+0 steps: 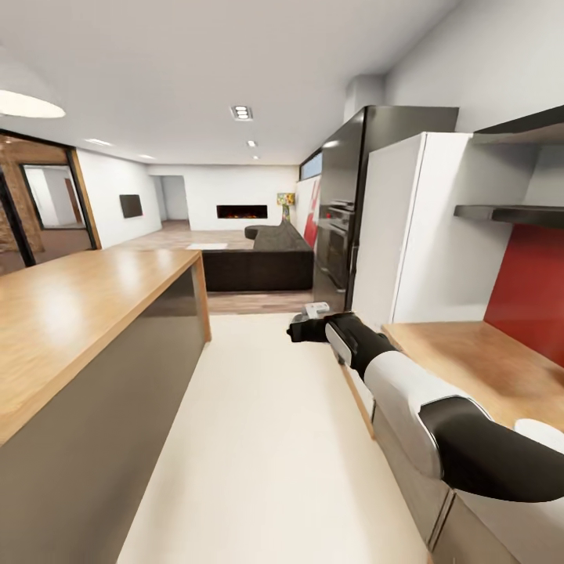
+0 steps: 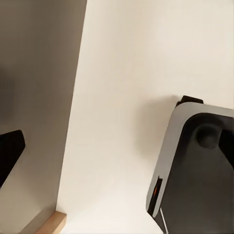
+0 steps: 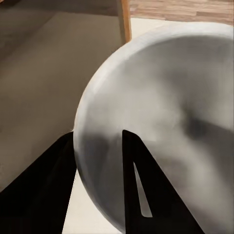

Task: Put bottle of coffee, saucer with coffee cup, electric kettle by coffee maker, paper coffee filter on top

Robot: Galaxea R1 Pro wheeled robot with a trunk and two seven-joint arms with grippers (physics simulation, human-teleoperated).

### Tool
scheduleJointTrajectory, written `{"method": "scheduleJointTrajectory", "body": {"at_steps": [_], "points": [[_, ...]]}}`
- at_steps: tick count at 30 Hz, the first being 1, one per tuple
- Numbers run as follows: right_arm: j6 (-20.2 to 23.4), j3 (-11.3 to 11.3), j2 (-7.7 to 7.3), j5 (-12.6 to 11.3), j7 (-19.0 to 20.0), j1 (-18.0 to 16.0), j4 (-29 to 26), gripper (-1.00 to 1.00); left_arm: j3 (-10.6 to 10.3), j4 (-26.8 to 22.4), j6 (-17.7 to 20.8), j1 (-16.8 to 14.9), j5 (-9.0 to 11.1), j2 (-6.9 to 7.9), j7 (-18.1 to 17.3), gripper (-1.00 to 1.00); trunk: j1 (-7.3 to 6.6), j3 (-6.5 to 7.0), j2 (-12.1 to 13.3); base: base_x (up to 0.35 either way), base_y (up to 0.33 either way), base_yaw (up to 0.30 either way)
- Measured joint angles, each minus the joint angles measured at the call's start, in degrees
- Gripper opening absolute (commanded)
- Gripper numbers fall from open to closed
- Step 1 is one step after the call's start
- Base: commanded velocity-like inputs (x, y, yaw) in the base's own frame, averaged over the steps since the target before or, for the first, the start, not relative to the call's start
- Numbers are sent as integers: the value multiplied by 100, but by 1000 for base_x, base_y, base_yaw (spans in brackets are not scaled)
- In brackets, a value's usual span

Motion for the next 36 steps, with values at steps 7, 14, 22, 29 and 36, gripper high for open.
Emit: {"method": "scheduleJointTrajectory", "body": {"at_steps": [7, 14, 22, 29, 36], "points": [[0, -3, 0, 10, -7, 0, 0, -100, -4, -2, 0, 0, -4, 9, 0, 100, 0, -32, 0, 326, 174, 115], [-2, -9, 0, 10, -4, 0, -2, -100, -73, -283, 10, -252, -90, 89, -73, 100, 0, -33, 0, 322, 178, 5], [-27, -11, 0, 10, -5, 0, 53, -100, -95, -349, 26, -1173, -1101, 76, -100, 100, 0, -32, 1, 322, 172, 0], [-36, -9, 0, 24, -89, 0, 44, -100, -401, -342, 19, -1535, -1873, -124, -524, 100, 3, -33, 2, 168, 54, 0], [-972, -32, 0, 15, -1513, 462, 527, -100, -556, -306, 31, -1748, -2026, -53, -978, 100, 3, -34, 1, 7, 2, 0]]}}
